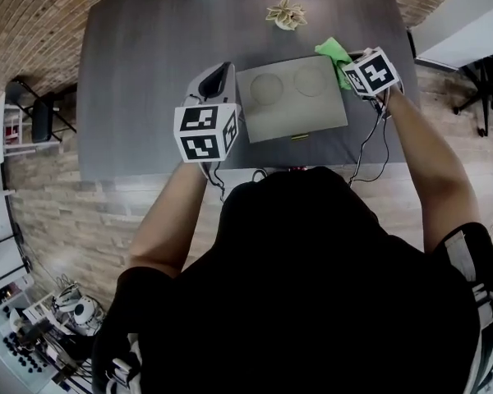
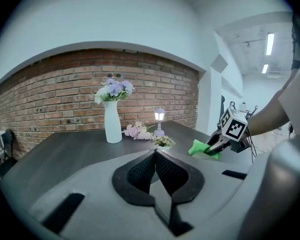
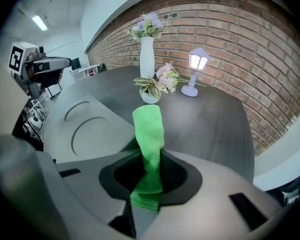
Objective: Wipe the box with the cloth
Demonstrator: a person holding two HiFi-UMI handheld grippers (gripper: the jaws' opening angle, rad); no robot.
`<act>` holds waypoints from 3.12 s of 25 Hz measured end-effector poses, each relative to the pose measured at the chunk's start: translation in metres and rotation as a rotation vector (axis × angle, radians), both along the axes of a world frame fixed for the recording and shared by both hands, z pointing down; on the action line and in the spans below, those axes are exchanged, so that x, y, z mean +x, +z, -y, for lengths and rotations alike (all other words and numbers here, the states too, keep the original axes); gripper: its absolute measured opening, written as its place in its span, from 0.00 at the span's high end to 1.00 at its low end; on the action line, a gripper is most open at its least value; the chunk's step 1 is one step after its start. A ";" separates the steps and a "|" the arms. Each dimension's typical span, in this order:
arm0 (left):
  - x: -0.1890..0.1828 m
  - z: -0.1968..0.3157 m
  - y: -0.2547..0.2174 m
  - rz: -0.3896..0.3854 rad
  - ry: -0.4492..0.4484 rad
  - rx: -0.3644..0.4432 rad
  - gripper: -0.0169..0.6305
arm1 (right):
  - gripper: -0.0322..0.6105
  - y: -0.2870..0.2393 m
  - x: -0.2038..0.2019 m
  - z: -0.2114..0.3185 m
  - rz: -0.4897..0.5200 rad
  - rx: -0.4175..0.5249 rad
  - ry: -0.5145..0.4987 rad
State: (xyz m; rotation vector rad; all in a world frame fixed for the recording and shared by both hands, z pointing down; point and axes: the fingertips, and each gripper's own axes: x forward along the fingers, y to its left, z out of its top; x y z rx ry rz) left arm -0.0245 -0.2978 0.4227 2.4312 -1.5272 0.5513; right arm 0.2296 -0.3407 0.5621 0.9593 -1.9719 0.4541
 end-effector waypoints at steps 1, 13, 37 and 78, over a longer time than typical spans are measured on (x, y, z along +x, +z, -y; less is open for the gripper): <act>0.001 0.000 0.000 -0.004 0.013 0.001 0.96 | 0.83 0.000 0.000 -0.007 0.005 -0.003 0.012; -0.033 -0.044 0.010 -0.074 0.114 -0.016 0.96 | 0.83 0.001 0.018 -0.112 -0.064 -0.050 0.196; -0.125 -0.088 0.031 -0.153 0.052 -0.034 0.96 | 0.83 -0.024 -0.122 -0.218 -0.009 -0.131 0.013; -0.025 -0.042 -0.004 -0.045 0.021 0.000 0.96 | 0.83 -0.045 0.003 -0.025 0.269 -0.121 0.273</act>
